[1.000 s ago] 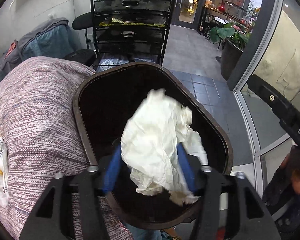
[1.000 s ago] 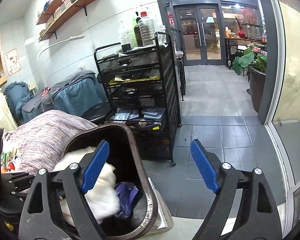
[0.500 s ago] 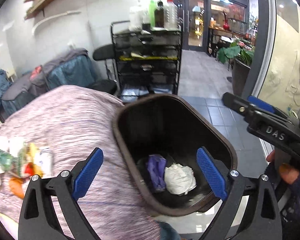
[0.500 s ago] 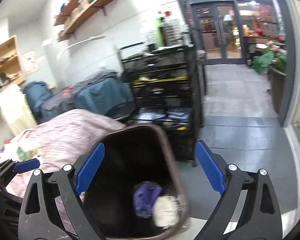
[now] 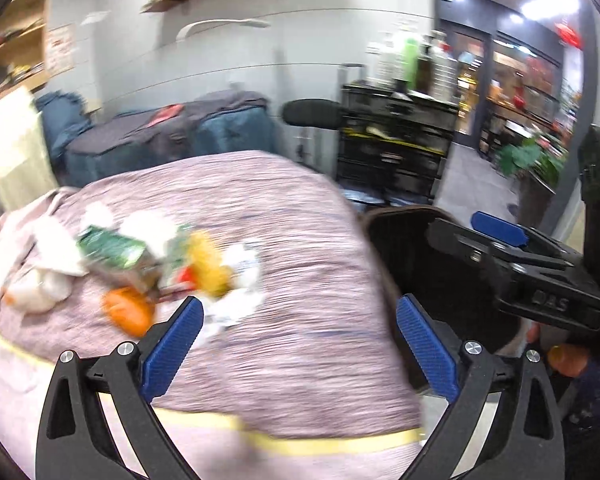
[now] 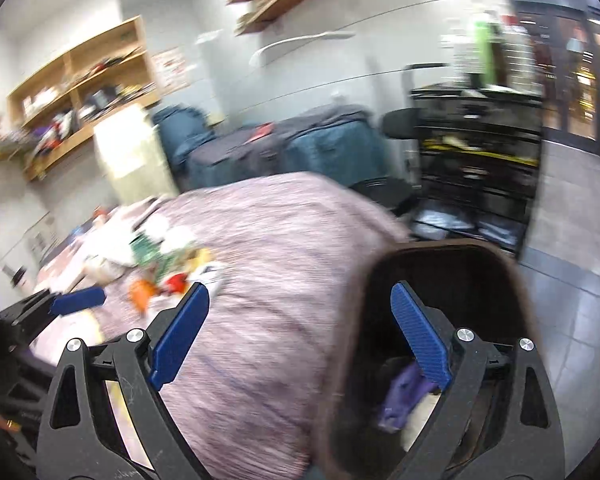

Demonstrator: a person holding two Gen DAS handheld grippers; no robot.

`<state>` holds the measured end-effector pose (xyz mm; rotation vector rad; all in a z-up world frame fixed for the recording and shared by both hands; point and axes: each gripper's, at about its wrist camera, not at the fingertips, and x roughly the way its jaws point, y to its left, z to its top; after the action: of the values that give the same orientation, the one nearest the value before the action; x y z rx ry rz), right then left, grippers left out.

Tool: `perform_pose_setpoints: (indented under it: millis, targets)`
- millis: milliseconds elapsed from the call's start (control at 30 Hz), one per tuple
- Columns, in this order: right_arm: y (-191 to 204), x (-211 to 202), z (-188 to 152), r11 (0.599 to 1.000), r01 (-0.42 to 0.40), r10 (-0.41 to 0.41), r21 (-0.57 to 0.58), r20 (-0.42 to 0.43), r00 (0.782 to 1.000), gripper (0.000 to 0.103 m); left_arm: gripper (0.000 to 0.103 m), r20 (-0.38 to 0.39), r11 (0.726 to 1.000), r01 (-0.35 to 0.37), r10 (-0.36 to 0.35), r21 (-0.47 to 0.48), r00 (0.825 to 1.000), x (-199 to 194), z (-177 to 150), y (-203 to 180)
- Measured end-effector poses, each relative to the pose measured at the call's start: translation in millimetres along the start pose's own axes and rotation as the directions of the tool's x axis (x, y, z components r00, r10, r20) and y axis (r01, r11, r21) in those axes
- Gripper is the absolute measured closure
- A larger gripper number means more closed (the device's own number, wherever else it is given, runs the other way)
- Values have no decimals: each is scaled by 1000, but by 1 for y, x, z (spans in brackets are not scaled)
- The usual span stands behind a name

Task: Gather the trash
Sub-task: 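Grasp the white face mask with left gripper while right grasps green carton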

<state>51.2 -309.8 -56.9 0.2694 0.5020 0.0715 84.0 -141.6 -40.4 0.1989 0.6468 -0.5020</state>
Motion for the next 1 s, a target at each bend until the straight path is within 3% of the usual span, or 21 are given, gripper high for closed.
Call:
perform_pose_setpoints:
  millis: [133, 300, 400, 567, 633, 733, 1000]
  targets:
    - [47, 26, 7, 989, -101, 94, -109, -69, 993, 12, 7, -2, 993, -75, 75, -86, 997, -12, -8, 49]
    - [108, 64, 13, 943, -233, 192, -236, -185, 964, 12, 12, -25, 970, -176, 174, -168, 984, -20, -19, 110]
    - [145, 92, 18, 904, -303, 227, -303, -261, 938, 22, 19, -54, 953, -215, 208, -212, 977, -20, -21, 149]
    - [188, 136, 34, 848, -349, 214, -399, -345, 914, 33, 23, -83, 934, -232, 218, -271, 972, -17, -10, 202]
    - [206, 158, 43, 824, -380, 211, -420, -395, 894, 37, 28, -101, 927, -249, 229, -281, 968, -11, -4, 220]
    - [225, 189, 48, 794, -385, 166, -471, -441, 882, 42, 34, -134, 921, -232, 199, -313, 971, 6, 10, 248]
    - [248, 256, 48, 768, -364, 49, -527, -519, 853, 49, 42, -210, 908, -193, 121, -372, 970, 59, 45, 300]
